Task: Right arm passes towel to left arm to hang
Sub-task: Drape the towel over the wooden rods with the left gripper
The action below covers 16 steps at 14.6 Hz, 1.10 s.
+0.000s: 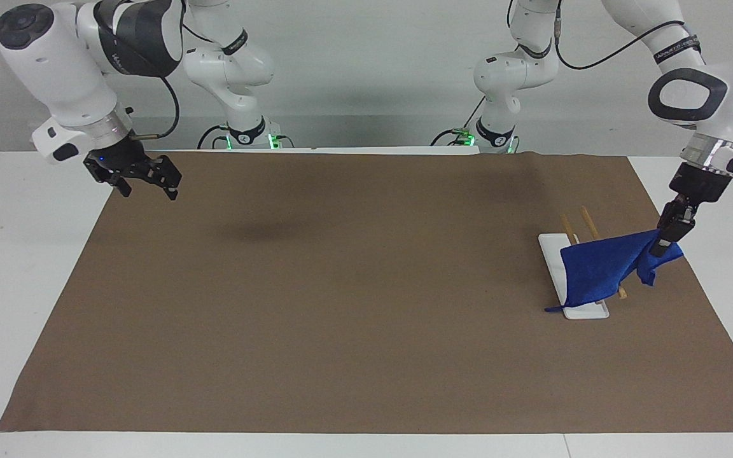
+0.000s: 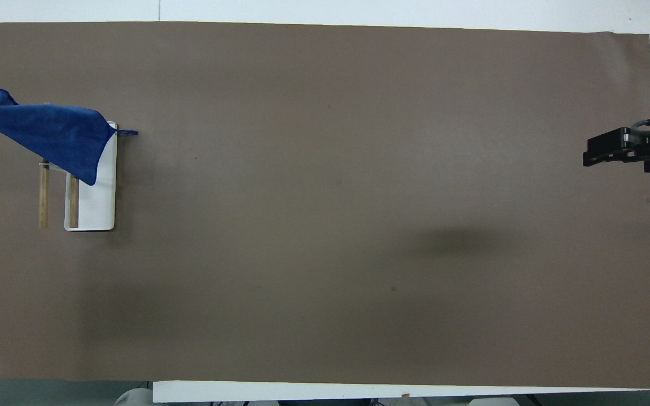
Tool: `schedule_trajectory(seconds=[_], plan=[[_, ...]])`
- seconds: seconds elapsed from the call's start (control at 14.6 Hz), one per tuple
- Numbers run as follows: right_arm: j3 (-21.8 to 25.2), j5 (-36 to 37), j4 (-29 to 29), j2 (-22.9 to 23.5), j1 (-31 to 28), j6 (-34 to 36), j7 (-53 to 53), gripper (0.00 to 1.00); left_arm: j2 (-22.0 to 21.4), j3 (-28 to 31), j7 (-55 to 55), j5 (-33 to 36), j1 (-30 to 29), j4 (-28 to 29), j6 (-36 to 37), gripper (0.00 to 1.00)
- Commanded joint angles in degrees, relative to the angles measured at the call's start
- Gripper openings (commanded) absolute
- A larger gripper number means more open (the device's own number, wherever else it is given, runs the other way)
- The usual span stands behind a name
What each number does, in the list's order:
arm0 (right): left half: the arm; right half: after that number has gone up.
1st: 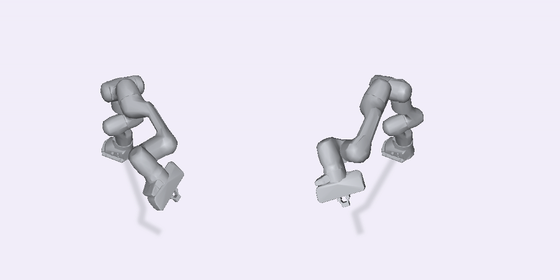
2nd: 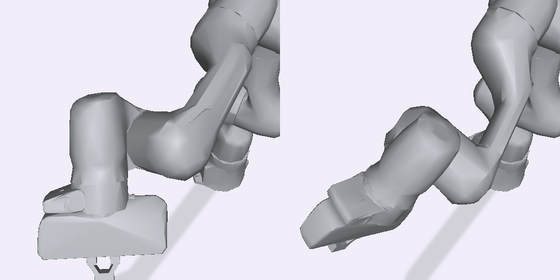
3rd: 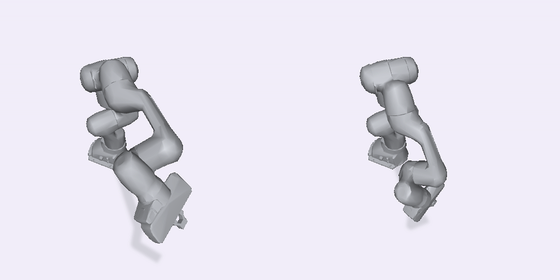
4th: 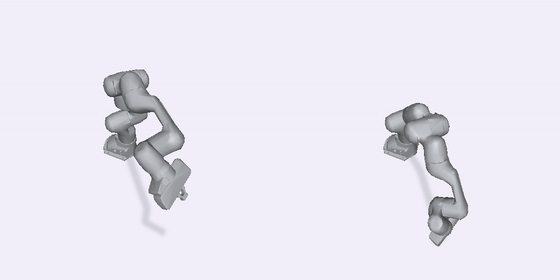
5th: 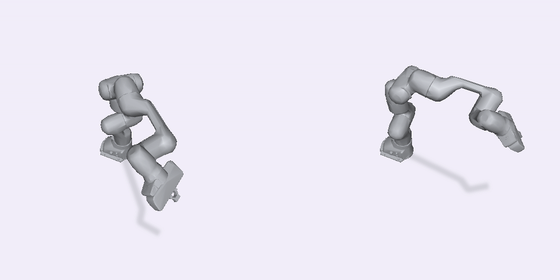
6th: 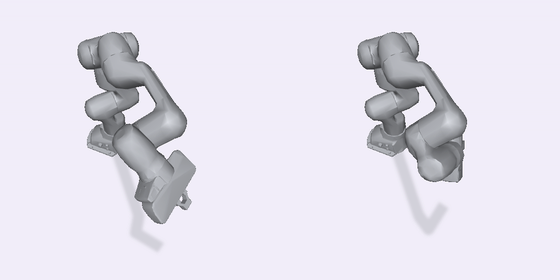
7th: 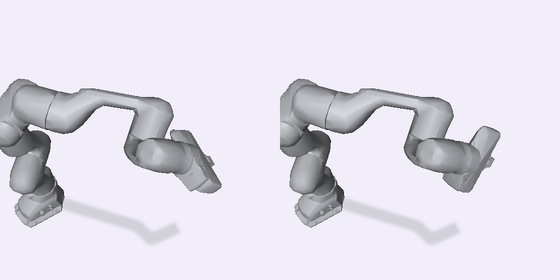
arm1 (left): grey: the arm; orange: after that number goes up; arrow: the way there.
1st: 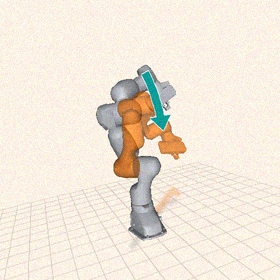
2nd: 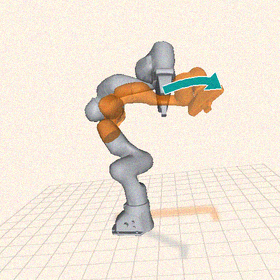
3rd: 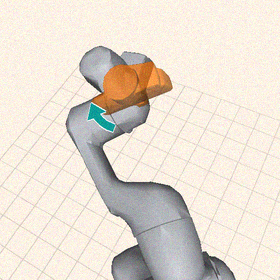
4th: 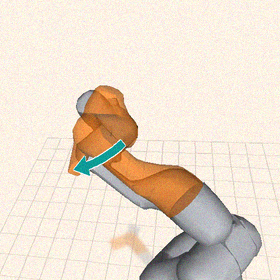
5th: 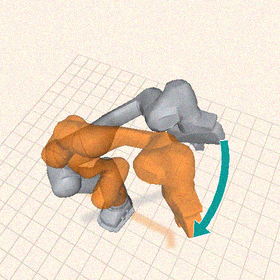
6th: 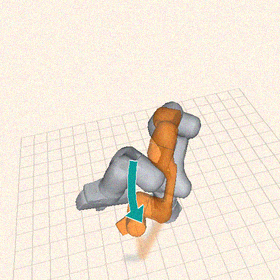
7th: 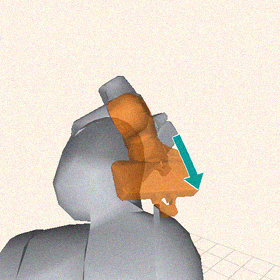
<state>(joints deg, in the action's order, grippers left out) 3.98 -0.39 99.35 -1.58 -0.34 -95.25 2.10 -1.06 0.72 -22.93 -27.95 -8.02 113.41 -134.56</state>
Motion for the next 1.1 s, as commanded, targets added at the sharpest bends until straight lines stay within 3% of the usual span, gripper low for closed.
schedule_trajectory(seconds=[0.0, 0.27, 0.75, 1.03], plan=[[-0.5, 0.2, 0.5, -1.1, 0.2, 0.7, -0.4, 1.0, 0.3, -0.2, 4.0, 0.2, -2.3, 0.1, 1.4, 0.0], [-0.5, 0.1, 0.5, -1.1, -0.1, 0.7, -0.4, 1.0, -0.3, -0.1, 8.9, 0.2, -3.8, 2.4, 1.8, 0.0], [-0.5, 0.1, 0.5, -1.1, -0.1, 0.7, -0.4, 1.0, -4.2, -0.1, 23.5, 0.4, -6.8, 12.2, 1.8, 0.0], [-0.5, 0.1, 0.5, -1.1, -0.1, 0.7, -0.4, 1.0, -4.2, -0.1, 23.9, 11.9, -7.2, 12.6, 2.0, 0.0]])
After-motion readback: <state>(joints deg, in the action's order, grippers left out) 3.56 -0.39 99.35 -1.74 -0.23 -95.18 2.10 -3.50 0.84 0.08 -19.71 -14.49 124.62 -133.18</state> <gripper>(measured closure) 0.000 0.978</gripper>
